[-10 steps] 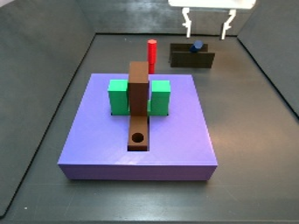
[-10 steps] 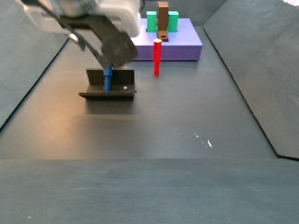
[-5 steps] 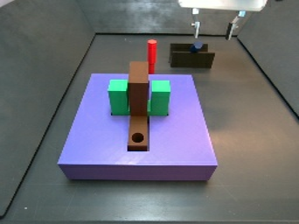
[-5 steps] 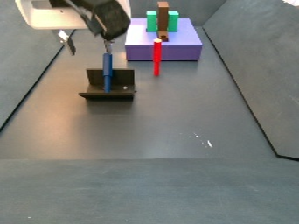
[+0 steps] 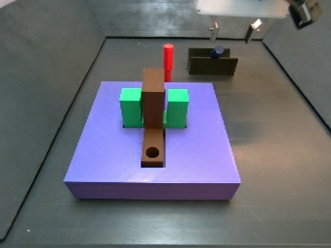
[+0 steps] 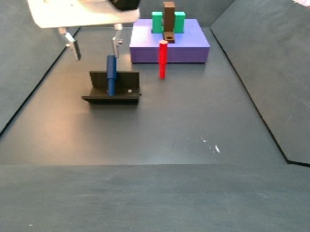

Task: Pick up the blue object. Move up. Place the blue object on the fixture. Regrasp the blue object. Move to above the board. Insert the blue object.
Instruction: Regrasp the blue object.

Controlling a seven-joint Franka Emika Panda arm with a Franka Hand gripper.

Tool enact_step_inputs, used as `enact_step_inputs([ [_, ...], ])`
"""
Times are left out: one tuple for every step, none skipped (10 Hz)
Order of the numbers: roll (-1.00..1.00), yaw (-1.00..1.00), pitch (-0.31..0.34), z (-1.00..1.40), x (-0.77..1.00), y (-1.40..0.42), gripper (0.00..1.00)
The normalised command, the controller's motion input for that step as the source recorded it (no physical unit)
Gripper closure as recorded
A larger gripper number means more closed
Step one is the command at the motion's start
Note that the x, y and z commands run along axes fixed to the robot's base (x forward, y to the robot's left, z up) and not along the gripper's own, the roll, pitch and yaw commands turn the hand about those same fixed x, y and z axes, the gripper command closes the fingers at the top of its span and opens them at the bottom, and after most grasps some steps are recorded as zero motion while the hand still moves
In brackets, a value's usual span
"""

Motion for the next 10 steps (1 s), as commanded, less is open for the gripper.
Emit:
enact_step_inputs([
  [1.00, 0.15, -0.120, 0.00, -0.34, -0.09, 0.00],
  [1.00, 0.12, -0.163, 0.00, -0.33, -0.12, 0.00],
  [1.00, 0.02, -0.206, 0.01, -0.20, -0.25, 0.00],
  [1.00, 0.00, -0.203, 0.00, 0.00, -0.40, 0.00],
  [1.00, 0.00, -0.169, 0.00, 0.00, -0.41, 0.00],
  [1.00, 0.00, -0.149, 0.00, 0.00, -0.34, 0.00],
  [1.00, 0.08, -0.120, 0.00, 0.00, -0.18, 0.00],
  [1.00, 0.08, -0.054, -0.01, 0.00, -0.07, 0.00],
  [1.00, 0.07, -0.046, -0.06, 0.05, -0.06, 0.00],
  [0.98, 0.04, 0.000, -0.28, 0.25, 0.00, 0.00],
])
